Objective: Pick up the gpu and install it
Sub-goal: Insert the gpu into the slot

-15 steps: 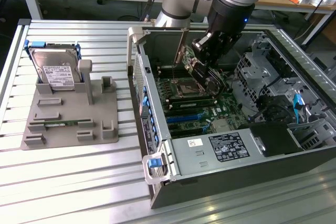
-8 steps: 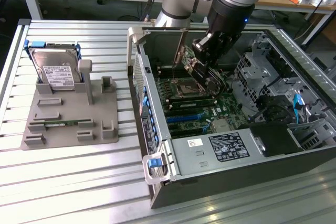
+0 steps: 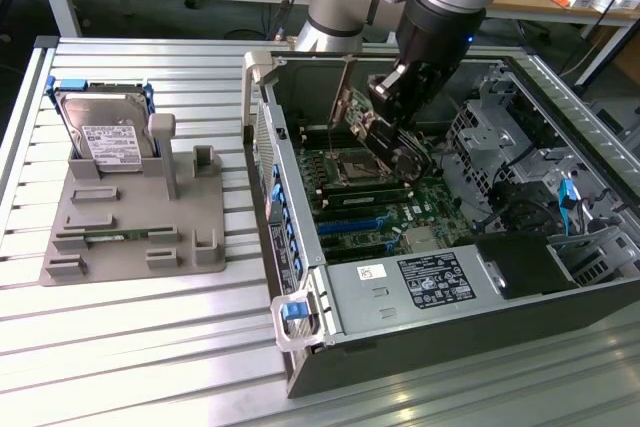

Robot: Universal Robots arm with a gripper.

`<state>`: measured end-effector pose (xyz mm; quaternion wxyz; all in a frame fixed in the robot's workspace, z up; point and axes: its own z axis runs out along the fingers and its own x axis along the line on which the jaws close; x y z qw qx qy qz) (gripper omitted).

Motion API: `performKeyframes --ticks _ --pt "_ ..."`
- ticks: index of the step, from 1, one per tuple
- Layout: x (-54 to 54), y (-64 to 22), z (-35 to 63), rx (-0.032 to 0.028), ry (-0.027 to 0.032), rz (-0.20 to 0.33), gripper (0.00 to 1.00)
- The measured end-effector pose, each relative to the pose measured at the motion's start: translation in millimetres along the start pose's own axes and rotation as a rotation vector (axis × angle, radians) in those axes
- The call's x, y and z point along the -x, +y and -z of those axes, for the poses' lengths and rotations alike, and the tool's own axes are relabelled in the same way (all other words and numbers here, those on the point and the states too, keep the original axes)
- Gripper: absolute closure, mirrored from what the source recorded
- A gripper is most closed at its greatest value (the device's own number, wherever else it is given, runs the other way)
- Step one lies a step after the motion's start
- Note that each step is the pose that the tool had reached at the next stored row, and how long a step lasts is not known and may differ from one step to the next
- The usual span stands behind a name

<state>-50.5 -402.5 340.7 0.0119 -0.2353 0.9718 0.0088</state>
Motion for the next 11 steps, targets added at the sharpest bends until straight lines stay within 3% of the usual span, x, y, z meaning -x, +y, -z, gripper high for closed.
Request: performKeyframes --ticks 11 --pt "3.3 -1.8 -1.9 0.0025 0.0011 0.093 0.74"
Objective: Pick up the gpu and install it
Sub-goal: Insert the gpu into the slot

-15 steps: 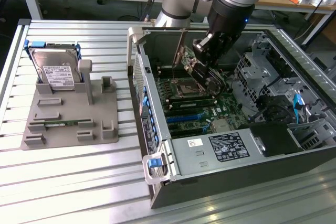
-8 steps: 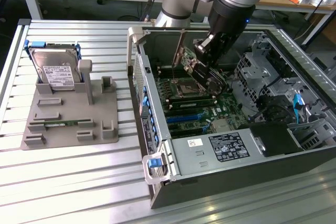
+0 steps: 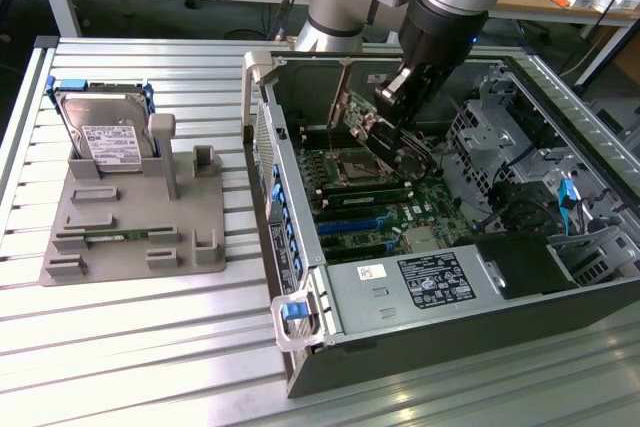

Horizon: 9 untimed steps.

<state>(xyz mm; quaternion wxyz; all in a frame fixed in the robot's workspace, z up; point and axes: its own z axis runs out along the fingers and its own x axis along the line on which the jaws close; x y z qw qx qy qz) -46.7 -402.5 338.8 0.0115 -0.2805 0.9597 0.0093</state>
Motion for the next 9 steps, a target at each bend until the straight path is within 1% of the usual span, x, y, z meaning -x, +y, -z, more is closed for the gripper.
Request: performKeyframes --ticks 8,9 --pt "2.7 -1.7 -1.1 0.0024 0.0010 0.089 0.74" --pt "3.3 -2.2 -1.3 0.0029 0.0012 0.108 0.74"
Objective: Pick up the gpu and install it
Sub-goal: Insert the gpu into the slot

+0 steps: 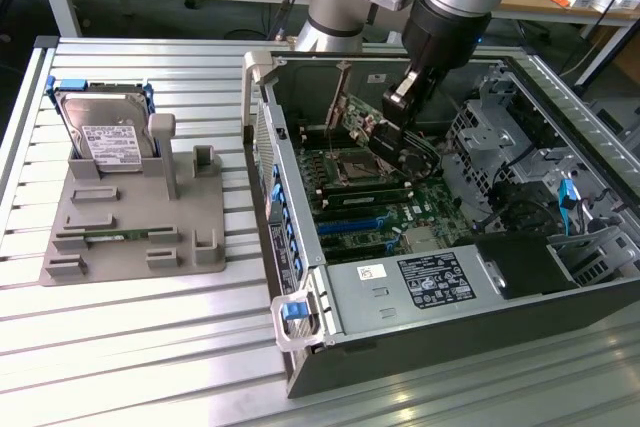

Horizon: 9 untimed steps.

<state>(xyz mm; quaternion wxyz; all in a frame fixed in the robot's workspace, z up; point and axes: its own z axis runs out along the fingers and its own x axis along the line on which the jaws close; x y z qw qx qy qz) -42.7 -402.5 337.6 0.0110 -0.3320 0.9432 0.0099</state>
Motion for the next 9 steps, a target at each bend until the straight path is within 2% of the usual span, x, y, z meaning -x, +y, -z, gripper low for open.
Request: performKeyframes --ticks 9 --pt "1.5 -1.2 -0.9 0.0024 0.0009 0.086 0.74"
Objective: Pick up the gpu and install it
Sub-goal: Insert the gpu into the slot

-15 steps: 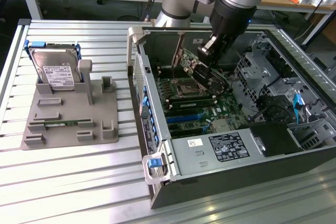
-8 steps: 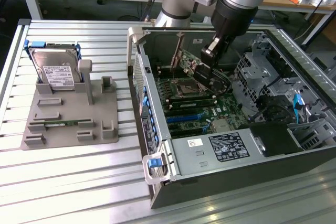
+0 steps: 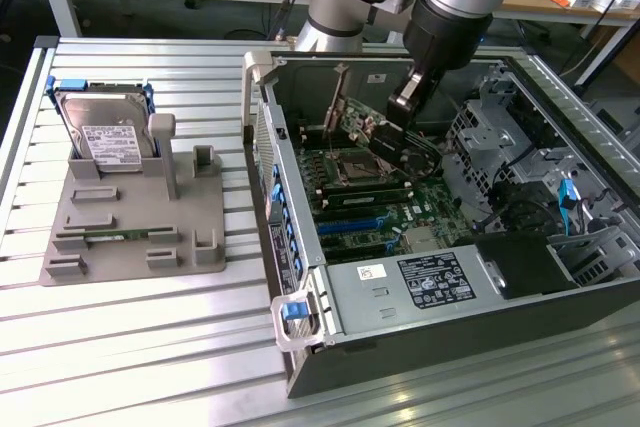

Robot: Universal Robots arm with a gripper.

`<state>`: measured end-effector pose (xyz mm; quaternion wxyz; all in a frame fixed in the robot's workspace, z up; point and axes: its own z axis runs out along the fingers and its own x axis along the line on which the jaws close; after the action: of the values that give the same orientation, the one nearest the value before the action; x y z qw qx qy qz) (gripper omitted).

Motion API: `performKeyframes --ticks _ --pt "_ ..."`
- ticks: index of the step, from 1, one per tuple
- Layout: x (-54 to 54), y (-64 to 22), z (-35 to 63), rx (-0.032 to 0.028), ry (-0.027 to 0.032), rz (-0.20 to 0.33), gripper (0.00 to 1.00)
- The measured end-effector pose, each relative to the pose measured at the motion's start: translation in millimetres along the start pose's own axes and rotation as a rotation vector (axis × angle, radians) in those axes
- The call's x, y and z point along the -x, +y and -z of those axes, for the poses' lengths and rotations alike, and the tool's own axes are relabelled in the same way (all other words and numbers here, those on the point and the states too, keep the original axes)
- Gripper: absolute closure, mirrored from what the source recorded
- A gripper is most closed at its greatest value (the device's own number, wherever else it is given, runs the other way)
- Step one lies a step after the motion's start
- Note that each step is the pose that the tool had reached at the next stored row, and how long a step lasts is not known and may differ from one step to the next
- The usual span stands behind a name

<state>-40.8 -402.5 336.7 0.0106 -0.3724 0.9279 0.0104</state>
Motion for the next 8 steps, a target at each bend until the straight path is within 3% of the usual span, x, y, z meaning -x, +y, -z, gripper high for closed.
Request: performKeyframes --ticks 8 --pt "0.6 -0.6 -0.6 0.0018 0.0007 0.065 0.74"
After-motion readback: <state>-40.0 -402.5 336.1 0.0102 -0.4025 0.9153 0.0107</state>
